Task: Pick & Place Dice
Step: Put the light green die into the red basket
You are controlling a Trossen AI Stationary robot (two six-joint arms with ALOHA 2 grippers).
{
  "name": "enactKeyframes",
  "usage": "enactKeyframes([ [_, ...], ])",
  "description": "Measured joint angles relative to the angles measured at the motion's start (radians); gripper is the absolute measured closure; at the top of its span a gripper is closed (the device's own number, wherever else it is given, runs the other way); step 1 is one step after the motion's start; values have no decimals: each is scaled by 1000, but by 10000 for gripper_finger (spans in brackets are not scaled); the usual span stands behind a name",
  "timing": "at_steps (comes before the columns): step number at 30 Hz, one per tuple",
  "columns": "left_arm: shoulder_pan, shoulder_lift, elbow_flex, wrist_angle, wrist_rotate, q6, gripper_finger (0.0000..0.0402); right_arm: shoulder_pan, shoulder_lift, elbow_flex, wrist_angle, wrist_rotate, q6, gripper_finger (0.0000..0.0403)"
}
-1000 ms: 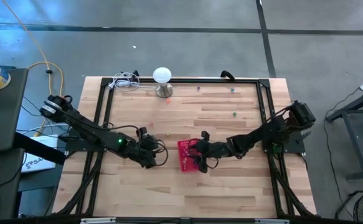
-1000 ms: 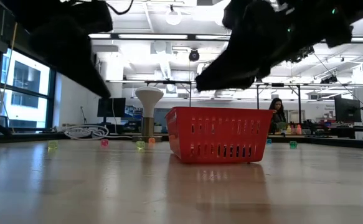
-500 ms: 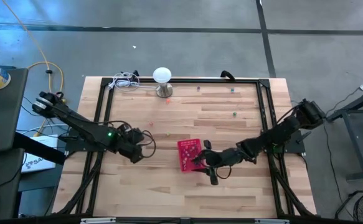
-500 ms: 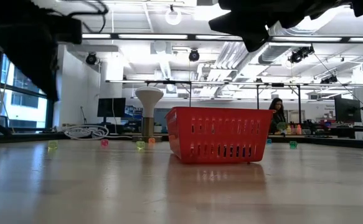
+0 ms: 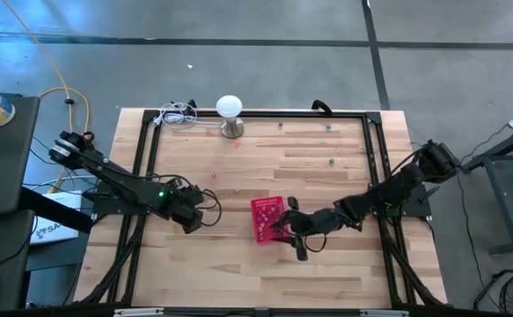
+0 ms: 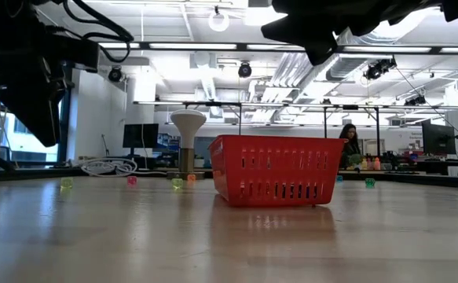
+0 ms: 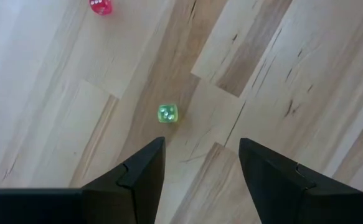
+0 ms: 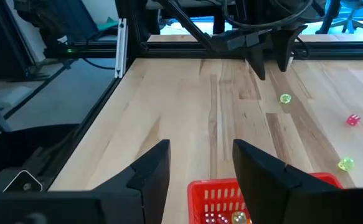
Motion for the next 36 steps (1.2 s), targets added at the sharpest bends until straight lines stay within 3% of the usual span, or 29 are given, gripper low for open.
enactKeyframes([
  [7, 0, 0, 0, 19, 0, -5, 205, -2, 1, 0, 0, -2, 8, 239],
  [12, 15, 7, 0, 15, 21, -250, 205, -2, 1, 0, 0, -3, 18, 239],
  [14, 34, 7, 0, 15, 40, -276, 205, -2, 1, 0, 0, -3, 17, 239],
  [20, 87, 23, 0, 11, 97, -266, 205, -2, 1, 0, 0, -3, 17, 239],
  [28, 188, 114, -1, 21, 124, -161, 205, -2, 1, 0, 0, -3, 17, 239],
  [36, 291, 128, -1, 34, 152, -42, 205, -2, 1, 0, 0, -3, 16, 239],
])
